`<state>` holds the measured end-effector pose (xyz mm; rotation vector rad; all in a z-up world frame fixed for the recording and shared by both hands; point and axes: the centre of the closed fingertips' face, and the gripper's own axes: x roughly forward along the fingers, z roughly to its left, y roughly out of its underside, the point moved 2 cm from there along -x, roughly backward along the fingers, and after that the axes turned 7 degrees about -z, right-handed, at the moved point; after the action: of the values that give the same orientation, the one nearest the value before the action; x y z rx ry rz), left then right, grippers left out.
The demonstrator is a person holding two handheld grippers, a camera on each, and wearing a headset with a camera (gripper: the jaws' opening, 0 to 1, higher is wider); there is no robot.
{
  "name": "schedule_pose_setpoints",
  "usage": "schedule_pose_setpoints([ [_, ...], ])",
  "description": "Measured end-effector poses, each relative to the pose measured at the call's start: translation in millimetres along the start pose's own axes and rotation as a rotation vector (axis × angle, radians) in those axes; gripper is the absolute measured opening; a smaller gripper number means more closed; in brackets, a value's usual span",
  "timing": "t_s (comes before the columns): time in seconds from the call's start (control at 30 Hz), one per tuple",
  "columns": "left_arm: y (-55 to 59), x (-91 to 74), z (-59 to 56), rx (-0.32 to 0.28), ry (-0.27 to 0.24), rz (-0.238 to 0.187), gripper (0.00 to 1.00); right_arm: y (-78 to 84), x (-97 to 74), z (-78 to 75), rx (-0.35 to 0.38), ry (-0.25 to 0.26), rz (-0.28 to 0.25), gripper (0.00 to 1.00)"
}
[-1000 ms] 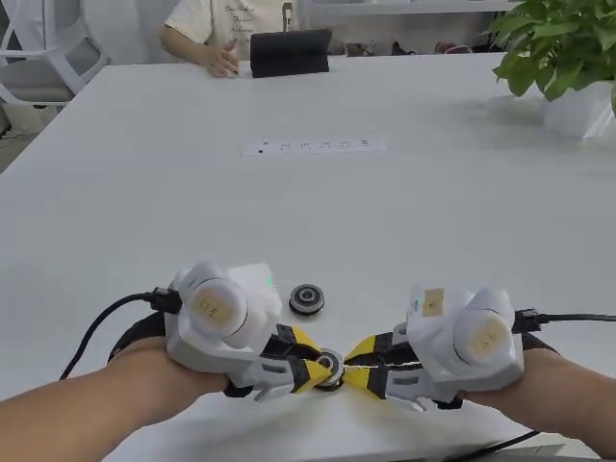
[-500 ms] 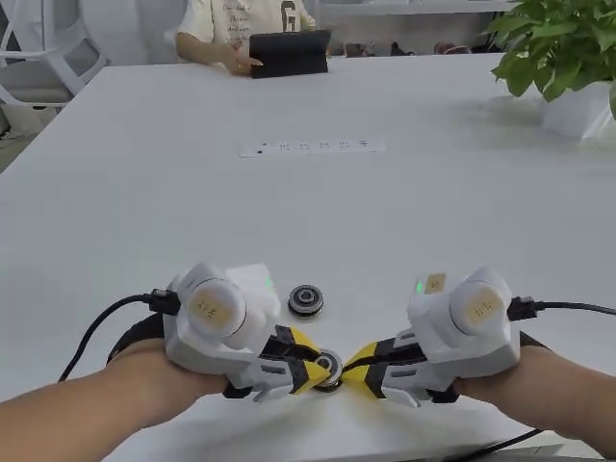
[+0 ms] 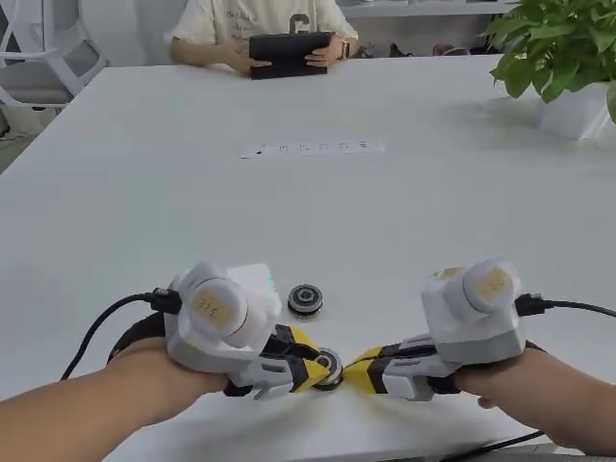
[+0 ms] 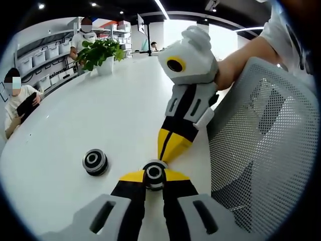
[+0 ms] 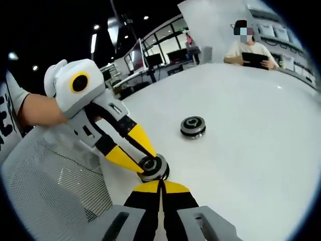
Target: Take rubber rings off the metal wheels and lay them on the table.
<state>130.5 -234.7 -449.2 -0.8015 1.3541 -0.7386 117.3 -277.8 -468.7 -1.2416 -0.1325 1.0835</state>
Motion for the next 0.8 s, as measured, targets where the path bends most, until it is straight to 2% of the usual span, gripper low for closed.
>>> schedule_pose_setpoints([
  [0.23, 0.2, 0.0, 0.3, 0.000, -0.002, 0.002, 0.07, -5.1, -3.3, 0.5, 0.105, -0.014, -0.047, 0.00],
  [0.3, 0.3, 0.1, 0.4, -0.001, -0.003, 0.002, 0.07, -9.9, -3.5, 1.8, 0.154, -0.023, -0.080, 0.00],
  [0.33, 0.3, 0.1, 0.5, -0.001, -0.004, 0.001, 0.07, -8.7, -3.7, 1.3, 0.169, -0.023, -0.072, 0.00],
  [0.8, 0.1, 0.6, 0.8, -0.001, -0.009, 0.006, 0.07, -9.2, -2.9, 3.4, 0.162, -0.028, -0.084, 0.00],
])
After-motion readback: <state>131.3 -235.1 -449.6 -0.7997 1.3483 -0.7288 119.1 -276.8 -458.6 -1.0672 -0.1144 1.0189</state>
